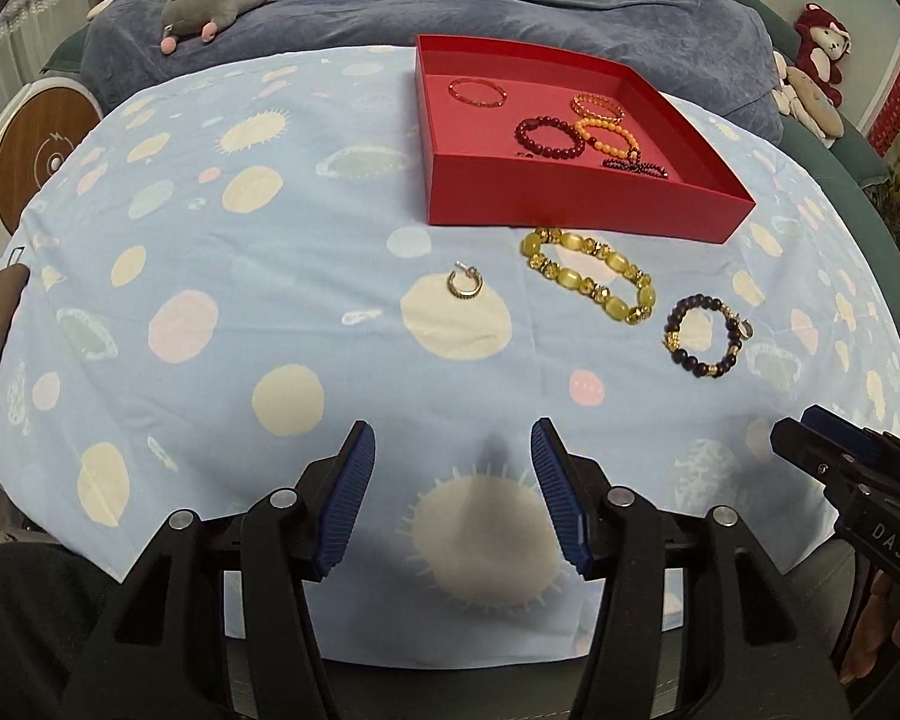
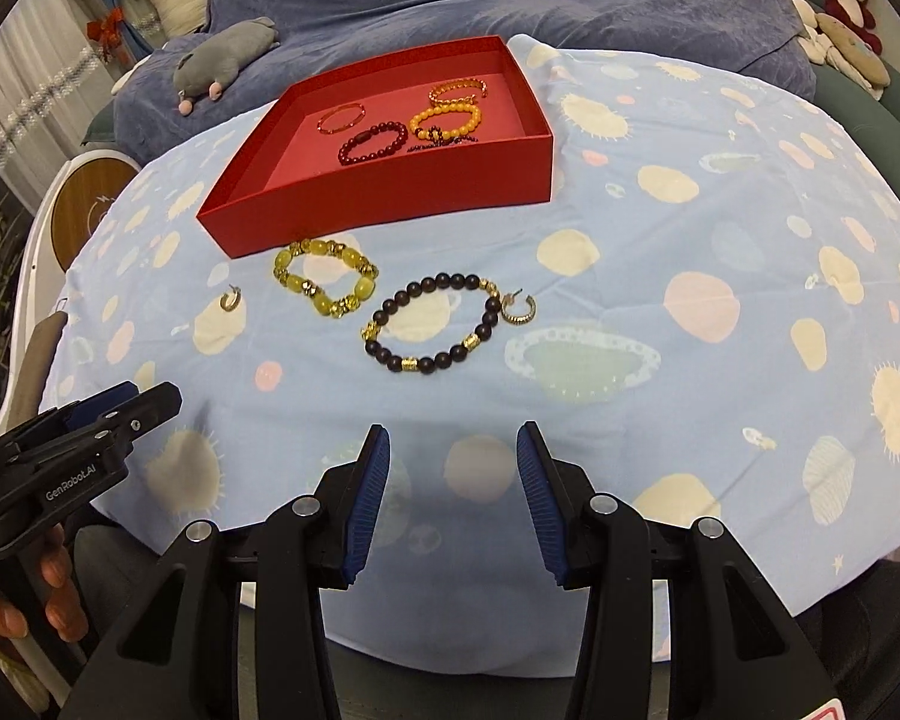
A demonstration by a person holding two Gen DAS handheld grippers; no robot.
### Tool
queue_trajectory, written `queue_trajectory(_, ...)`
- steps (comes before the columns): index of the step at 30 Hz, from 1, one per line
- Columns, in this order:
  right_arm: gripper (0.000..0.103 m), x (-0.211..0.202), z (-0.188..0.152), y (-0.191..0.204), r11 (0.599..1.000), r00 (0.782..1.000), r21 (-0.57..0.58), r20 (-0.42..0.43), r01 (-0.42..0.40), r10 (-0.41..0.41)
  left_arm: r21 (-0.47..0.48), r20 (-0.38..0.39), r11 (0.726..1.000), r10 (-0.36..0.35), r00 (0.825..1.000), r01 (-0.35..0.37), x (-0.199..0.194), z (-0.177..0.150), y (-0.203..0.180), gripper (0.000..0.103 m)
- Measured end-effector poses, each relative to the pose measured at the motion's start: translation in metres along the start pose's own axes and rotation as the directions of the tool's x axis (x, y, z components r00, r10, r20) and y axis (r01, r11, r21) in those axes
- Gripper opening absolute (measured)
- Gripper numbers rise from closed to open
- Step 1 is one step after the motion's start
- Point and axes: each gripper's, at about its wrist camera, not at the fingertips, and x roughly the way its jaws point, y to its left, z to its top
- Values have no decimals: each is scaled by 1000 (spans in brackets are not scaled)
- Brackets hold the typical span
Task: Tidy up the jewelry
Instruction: 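Open both tools to release the items and withdraw from the box, then lower the right tool onto the black-and-gold bead bracelet and close it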
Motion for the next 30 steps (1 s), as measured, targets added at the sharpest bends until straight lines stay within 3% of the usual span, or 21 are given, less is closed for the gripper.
queue_trajectory(8,44,4,-8,-5,999,1000,34,-4,11,-11,2,22,999,36,999,-36,0,-16,4,52)
queue_trajectory(17,44,23,28,-11,989,999,145,16,42,-45,-26,29,999,48,998,-47,3,-19,12,52)
queue_trajectory(24,44,41,50,-5,982,994,161,15,101,-105,-17,23,998,55,998,-54,6,-21,12,52)
queue_trajectory(30,43,51,43,-2,982,990,128,-7,142,-143,-11,21,998,58,998,-57,7,-23,12,52)
